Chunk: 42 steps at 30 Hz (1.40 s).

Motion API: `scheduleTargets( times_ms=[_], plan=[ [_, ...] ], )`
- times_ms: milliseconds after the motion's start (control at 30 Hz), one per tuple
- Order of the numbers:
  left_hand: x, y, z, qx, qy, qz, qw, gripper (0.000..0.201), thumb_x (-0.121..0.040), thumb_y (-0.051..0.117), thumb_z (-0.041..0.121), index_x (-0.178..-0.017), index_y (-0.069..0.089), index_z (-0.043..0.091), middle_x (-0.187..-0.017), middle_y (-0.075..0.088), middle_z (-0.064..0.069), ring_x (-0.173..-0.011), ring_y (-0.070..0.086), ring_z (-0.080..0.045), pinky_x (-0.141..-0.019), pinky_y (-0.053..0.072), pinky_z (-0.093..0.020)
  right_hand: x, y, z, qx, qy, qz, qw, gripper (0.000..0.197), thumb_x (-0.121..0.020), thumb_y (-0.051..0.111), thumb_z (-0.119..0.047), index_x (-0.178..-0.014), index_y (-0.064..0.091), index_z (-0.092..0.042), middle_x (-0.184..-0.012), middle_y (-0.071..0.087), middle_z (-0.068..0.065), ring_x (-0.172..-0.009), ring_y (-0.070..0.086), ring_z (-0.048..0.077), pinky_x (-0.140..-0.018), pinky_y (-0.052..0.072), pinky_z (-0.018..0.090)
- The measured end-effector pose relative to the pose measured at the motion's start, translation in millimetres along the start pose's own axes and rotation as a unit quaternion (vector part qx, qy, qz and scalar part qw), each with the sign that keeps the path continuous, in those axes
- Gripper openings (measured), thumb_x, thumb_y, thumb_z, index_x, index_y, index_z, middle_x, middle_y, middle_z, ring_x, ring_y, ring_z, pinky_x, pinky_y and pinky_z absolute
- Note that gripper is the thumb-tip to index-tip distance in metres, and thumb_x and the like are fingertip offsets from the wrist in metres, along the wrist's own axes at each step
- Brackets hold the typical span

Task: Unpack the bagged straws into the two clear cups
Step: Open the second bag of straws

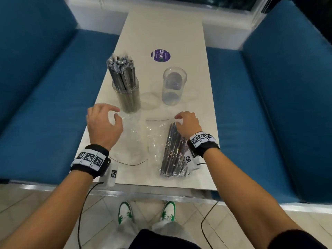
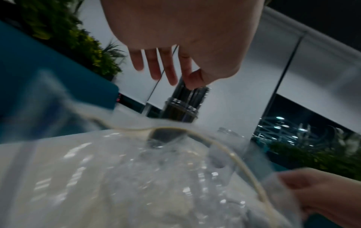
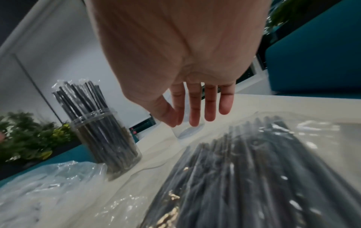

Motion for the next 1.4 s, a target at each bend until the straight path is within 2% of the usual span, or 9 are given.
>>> scheduleTargets(
  times_ms=[100,267,500,633,800,967,1100,1267,1400],
  plan=[
    [-6,30,31,0.063,0.004,-0.074,0.995,0.016,-0.093,0.061,0.014,-0.103,0.074,0.017,-0.102,0.072,0.001,-0.098,0.065,-0.026,-0.097,0.052,-0.041,-20,13,-17,0.018,-0.055,-0.034,0.998,0.033,-0.101,0.06,-0.018,-0.133,0.065,-0.017,-0.137,0.064,0.007,-0.131,0.053,0.03,-0.113,0.041,0.048],
    [-9,95,47,0.105,-0.123,-0.2,0.966,0.016,-0.098,0.064,0.012,-0.106,0.077,0.013,-0.095,0.073,-0.001,-0.085,0.065,-0.017,-0.087,0.056,-0.029,-42,36,-28,0.069,-0.08,-0.077,0.991,0.046,-0.105,0.056,-0.023,-0.15,0.051,-0.02,-0.151,0.055,0.007,-0.14,0.048,0.03,-0.117,0.035,0.048],
    [10,163,26,0.008,-0.205,-0.354,0.912,0.017,-0.099,0.066,0.023,-0.083,0.068,0.022,-0.108,0.077,-0.016,-0.091,0.078,-0.033,-0.084,0.067,-0.045,-45,58,-20,0.206,-0.059,-0.087,0.973,0.042,-0.103,0.059,-0.027,-0.144,0.055,-0.019,-0.14,0.058,0.01,-0.132,0.046,0.033,-0.11,0.035,0.048],
    [17,178,27,-0.009,-0.211,-0.388,0.897,0.024,-0.097,0.077,0.037,-0.108,0.073,0.015,-0.115,0.073,-0.01,-0.089,0.077,-0.027,-0.074,0.062,-0.033,-40,54,-9,0.189,-0.055,-0.083,0.977,0.037,-0.101,0.062,-0.032,-0.137,0.061,-0.024,-0.137,0.057,0.008,-0.132,0.045,0.032,-0.11,0.033,0.051],
    [32,192,33,-0.082,-0.121,-0.468,0.871,0.049,-0.082,0.093,0.025,-0.123,0.069,0.012,-0.122,0.062,-0.005,-0.112,0.063,-0.024,-0.092,0.052,-0.031,-26,47,6,0.144,-0.046,-0.087,0.985,0.041,-0.096,0.069,-0.038,-0.134,0.06,-0.026,-0.14,0.055,0.005,-0.133,0.046,0.03,-0.111,0.033,0.051],
    [35,197,36,-0.078,-0.083,-0.452,0.885,0.024,-0.083,0.091,0.012,-0.103,0.079,0.01,-0.112,0.072,-0.009,-0.101,0.07,-0.026,-0.09,0.056,-0.033,-16,50,8,0.147,-0.058,-0.121,0.98,0.045,-0.091,0.074,-0.048,-0.13,0.064,-0.029,-0.136,0.061,0.0,-0.129,0.048,0.028,-0.108,0.032,0.05],
    [28,199,46,-0.038,-0.045,-0.41,0.91,0.008,-0.091,0.08,0.003,-0.086,0.079,0.009,-0.093,0.066,-0.006,-0.092,0.073,-0.032,-0.077,0.052,-0.032,-16,40,5,0.143,-0.041,-0.104,0.983,0.027,-0.096,0.068,-0.047,-0.118,0.072,-0.032,-0.128,0.064,0.001,-0.124,0.053,0.028,-0.106,0.033,0.049],
    [7,188,70,0.034,-0.037,-0.31,0.949,0.003,-0.098,0.075,0.014,-0.099,0.074,0.011,-0.103,0.053,-0.004,-0.093,0.054,-0.02,-0.084,0.043,-0.029,-28,-4,2,0.066,-0.019,-0.115,0.991,0.013,-0.096,0.07,-0.016,-0.1,0.082,-0.016,-0.108,0.077,0.007,-0.103,0.071,0.025,-0.092,0.052,0.03],
    [-19,170,89,0.111,-0.114,-0.248,0.956,0.03,-0.1,0.073,0.04,-0.089,0.069,0.012,-0.081,0.071,-0.003,-0.079,0.065,-0.021,-0.077,0.05,-0.032,-36,-66,-6,0.0,-0.002,-0.025,1.0,0.009,-0.093,0.075,-0.013,-0.095,0.084,-0.014,-0.096,0.078,0.008,-0.086,0.071,0.02,-0.082,0.055,0.026]
  ],
)
Point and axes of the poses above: each hand's wrist, its own x-axis away from the middle knuckle, its own y-axis out of the palm, z = x × y, the point moved 7 cm from there along -x, towards the middle knuckle
